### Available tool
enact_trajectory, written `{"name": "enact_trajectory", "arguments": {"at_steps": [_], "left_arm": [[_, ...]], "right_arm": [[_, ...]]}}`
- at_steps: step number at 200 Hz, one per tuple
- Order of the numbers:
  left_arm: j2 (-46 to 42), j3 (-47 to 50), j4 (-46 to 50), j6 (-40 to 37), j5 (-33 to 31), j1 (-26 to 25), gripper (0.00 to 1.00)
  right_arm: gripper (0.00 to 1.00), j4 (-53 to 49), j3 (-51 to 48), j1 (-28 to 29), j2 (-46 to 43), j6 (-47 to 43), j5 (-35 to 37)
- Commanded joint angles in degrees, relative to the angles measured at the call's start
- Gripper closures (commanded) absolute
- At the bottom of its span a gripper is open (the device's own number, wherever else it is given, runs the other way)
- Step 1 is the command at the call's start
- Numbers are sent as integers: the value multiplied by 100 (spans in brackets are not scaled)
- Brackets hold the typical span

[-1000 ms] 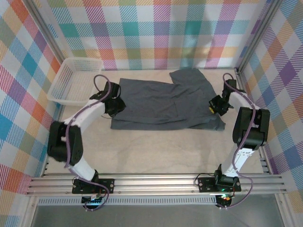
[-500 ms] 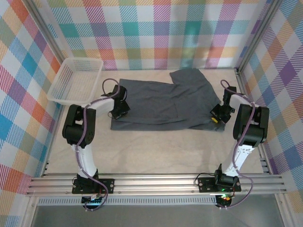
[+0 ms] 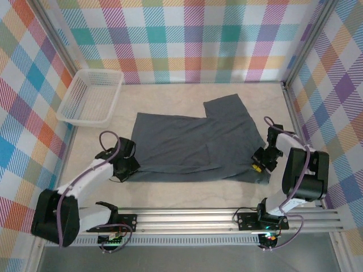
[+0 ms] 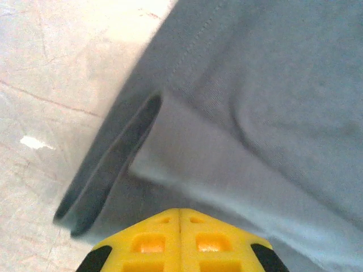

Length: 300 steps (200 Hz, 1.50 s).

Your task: Fold the inside-out t-shirt

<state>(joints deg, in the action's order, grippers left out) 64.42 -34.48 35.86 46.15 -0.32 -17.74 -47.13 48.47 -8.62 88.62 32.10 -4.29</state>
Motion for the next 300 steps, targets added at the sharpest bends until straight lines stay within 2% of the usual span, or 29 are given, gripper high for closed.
{"name": "enact_trajectory", "arguments": {"at_steps": [1,21,38,65,90,114,140,176,196,225,260,300], "left_arm": [[-345,-266,-123,-58,-132,-87,77],[-236,-787,-787,-739,-233,-102,53],[327,-1439,-1214,-1564,-279,-98,43],[1565,-2611,-1261,-2477,-535,-45,39],[2566,-3495,-1126,-2731,-36,239,33],[3193,-4127,-916,-2744,268,419,27],[3488,-4379,-898,-2727,216,429,25],[3667,-4472,-790,-2628,21,429,24],[3837,-4637,-601,-2384,-319,453,23],[4406,-5444,51,-2000,-826,560,21],[5317,-6560,563,-1641,-1042,816,21],[6270,-7592,784,-1591,-895,960,22]], "right_arm": [[81,-207,875,249,-336,-374,-121],[67,108,1926,361,12,-998,63],[59,356,2971,473,810,-1423,290],[57,-22,4943,516,2555,-1740,630],[51,-391,6389,623,3765,-2163,799],[41,-619,7075,650,4452,-2404,724],[40,-766,7491,661,4957,-2516,471],[49,-879,7853,706,5419,-2520,297],[69,-1069,8205,704,5657,-2435,239],[100,-1451,8889,721,5673,-2429,214],[100,-1366,8859,721,4890,-2304,167],[100,-745,7758,721,4026,-2085,81]]}}
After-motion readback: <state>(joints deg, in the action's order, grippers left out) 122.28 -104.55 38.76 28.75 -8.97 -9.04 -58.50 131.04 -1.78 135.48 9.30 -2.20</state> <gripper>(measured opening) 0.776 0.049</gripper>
